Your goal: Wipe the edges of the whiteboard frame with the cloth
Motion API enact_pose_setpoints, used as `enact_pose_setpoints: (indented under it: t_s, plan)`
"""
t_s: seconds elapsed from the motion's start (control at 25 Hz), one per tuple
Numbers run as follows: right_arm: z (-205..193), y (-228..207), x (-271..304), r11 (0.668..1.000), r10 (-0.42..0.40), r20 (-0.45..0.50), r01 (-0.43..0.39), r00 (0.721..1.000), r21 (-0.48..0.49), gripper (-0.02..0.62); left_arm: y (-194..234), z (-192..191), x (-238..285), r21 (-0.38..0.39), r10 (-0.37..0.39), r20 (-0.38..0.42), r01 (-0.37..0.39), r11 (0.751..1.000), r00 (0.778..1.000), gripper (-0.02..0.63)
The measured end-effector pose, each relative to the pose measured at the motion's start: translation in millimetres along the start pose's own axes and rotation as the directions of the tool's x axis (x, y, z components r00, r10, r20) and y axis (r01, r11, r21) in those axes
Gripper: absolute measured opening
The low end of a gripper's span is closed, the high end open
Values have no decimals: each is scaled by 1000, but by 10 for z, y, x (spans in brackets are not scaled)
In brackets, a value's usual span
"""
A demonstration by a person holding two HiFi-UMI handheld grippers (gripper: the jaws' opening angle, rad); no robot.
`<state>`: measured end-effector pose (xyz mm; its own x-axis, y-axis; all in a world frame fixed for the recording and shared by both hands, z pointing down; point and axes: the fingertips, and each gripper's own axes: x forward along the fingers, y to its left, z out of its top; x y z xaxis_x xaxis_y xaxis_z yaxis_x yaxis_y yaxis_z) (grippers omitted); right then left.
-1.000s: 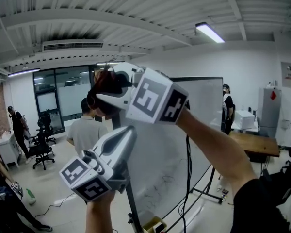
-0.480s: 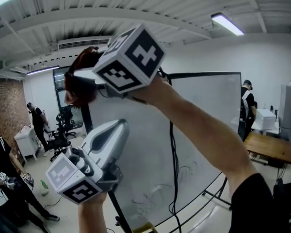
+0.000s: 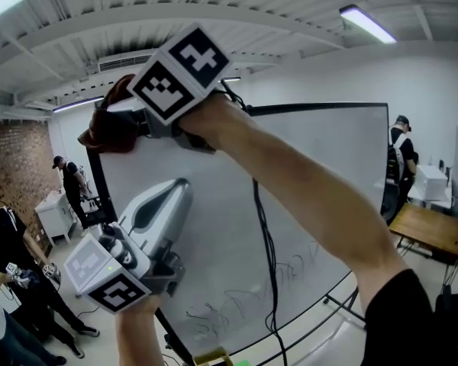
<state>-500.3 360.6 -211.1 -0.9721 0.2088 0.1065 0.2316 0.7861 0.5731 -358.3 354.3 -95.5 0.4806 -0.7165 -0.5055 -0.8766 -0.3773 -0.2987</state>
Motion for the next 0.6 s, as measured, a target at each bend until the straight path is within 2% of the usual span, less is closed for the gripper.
enact_pose_setpoints:
  t_s: [0.2,0.48,0.6]
  plan:
    - [-88,-29,-115,1000,2,0,-2,1000,-2,137,-24,-75,170,-7,-15,-16,15,1000,1000,-9]
    - [-128,-35,-138,998,38,-9,-37,999,57,137,-87,-98,262,-7,-103,-8,103,995,995,-9]
    - [-193,-93,-182,995,25,-22,-23,999,95,137,-100,-104,262,-30,-151,7,151,988,988,-9]
